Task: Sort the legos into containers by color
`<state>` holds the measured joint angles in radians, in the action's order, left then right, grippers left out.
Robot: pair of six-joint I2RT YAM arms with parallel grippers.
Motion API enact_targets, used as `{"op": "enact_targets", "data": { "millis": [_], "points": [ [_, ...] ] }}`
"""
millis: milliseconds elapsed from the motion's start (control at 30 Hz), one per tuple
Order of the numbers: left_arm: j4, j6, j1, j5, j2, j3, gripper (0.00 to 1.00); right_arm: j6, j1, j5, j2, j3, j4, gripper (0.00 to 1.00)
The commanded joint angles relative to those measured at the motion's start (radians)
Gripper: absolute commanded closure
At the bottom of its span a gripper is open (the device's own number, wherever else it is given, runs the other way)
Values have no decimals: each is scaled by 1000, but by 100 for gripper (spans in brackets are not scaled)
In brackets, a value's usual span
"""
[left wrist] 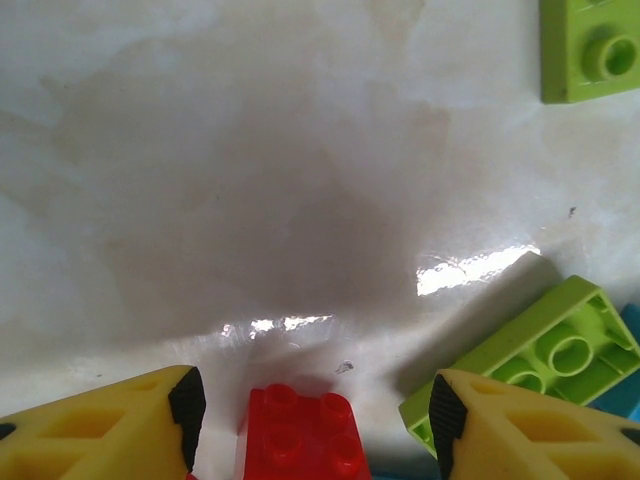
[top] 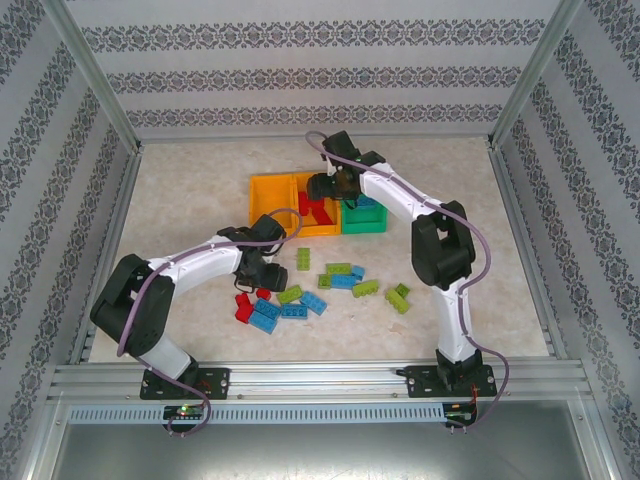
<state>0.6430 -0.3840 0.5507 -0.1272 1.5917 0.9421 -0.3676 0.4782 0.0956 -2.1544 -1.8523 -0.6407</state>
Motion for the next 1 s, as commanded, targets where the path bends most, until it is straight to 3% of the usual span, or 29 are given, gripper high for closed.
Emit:
{"op": "enact_targets", "data": {
  "millis": [0, 467, 967],
  "points": [
    [28, 20, 15, 20, -3, -18, 37, -11, -19, -3, 59, 29, -10, 25],
    [41, 28, 61, 78, -34, -45, 37, -10, -50, -10, 90, 89, -2, 24],
    [26, -7, 63, 113, -34, -48, 54, 1, -79, -23, 161, 207, 21, 23]
  ]
}}
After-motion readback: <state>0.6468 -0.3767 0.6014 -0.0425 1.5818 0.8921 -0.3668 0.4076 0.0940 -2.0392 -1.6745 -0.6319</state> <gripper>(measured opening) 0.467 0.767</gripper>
